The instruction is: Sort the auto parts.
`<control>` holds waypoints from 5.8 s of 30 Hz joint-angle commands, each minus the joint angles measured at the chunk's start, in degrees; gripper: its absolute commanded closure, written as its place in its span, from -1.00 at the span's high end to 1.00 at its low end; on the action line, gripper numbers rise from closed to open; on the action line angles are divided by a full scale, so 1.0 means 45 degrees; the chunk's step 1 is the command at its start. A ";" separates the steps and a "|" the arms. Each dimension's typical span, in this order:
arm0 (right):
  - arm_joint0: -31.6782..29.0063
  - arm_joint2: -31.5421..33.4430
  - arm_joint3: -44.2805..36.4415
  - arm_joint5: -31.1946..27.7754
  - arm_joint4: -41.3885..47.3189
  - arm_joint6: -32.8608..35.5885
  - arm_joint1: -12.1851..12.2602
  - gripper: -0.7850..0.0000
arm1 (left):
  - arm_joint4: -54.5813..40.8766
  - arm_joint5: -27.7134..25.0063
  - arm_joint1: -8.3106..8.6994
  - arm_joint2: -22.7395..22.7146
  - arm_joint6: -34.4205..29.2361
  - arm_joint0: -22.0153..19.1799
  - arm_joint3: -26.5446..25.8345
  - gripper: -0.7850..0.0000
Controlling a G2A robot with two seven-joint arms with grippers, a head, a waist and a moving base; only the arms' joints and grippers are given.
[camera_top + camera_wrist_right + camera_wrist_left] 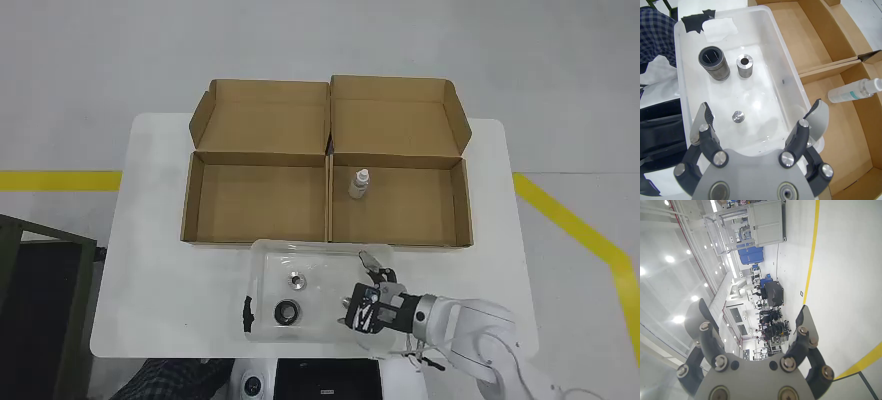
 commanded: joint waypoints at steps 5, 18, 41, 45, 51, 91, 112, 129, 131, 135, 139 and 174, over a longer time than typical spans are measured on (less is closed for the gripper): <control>-0.0068 -0.0199 -0.0044 0.0282 -0.0655 0.0439 0.0042 0.90 | 0.0000 0.0000 0.0000 0.0000 0.0000 0.0000 0.0000 1.00; 0.0179 -0.1277 0.0098 0.0734 -0.1471 0.2311 0.0012 0.76 | 0.0000 0.0000 0.0000 0.0000 0.0000 0.0000 0.0000 1.00; 0.1657 -0.2937 0.1182 0.1078 -0.0659 0.4677 -0.0245 -0.05 | 0.0000 0.0000 0.0000 0.0000 0.0000 0.0000 0.0000 1.00; 0.1824 -0.3076 0.1259 0.1097 -0.0539 0.4989 -0.0264 -0.21 | 0.0000 0.0000 0.0000 0.0000 0.0000 0.0000 0.0000 1.00; 0.1913 -0.3188 0.1083 0.1127 -0.0439 0.5221 -0.0261 -1.00 | 0.0000 0.0000 0.0000 0.0000 0.0000 0.0000 0.0000 1.00; 0.0559 0.2094 0.1909 -0.3670 0.5964 -0.7782 0.0453 -1.00 | 0.0000 0.0000 0.0000 0.0000 0.0000 0.0000 0.0000 1.00; 0.0793 0.2313 0.2278 -0.1397 0.5181 -0.8300 0.0343 -1.00 | 0.0000 0.0000 0.0000 0.0000 0.0000 0.0000 0.0000 1.00; 0.2315 0.2390 0.3328 0.0694 0.5525 -0.4601 0.0361 -1.00 | 0.0000 0.0000 0.0000 0.0000 0.0000 0.0000 0.0000 1.00; 0.2615 0.2394 0.3533 0.0925 0.5610 -0.4072 0.0364 -1.00 | 0.0000 0.0000 0.0000 0.0000 0.0000 0.0000 0.0000 1.00; 0.3194 0.2213 0.3878 0.1233 0.5730 -0.3114 0.0356 -1.00 | 0.0000 0.0000 0.0000 0.0000 0.0000 0.0000 0.0000 1.00; 0.3800 0.1951 0.4177 0.1714 0.5552 -0.1858 0.0347 -1.00 | 0.0000 0.0000 0.0000 0.0000 0.0000 0.0000 0.0000 1.00; 0.8311 -0.1822 0.7890 0.3469 0.4479 0.3767 -0.0257 -0.25 | 0.0000 0.0000 0.0000 0.0000 0.0000 0.0000 0.0000 1.00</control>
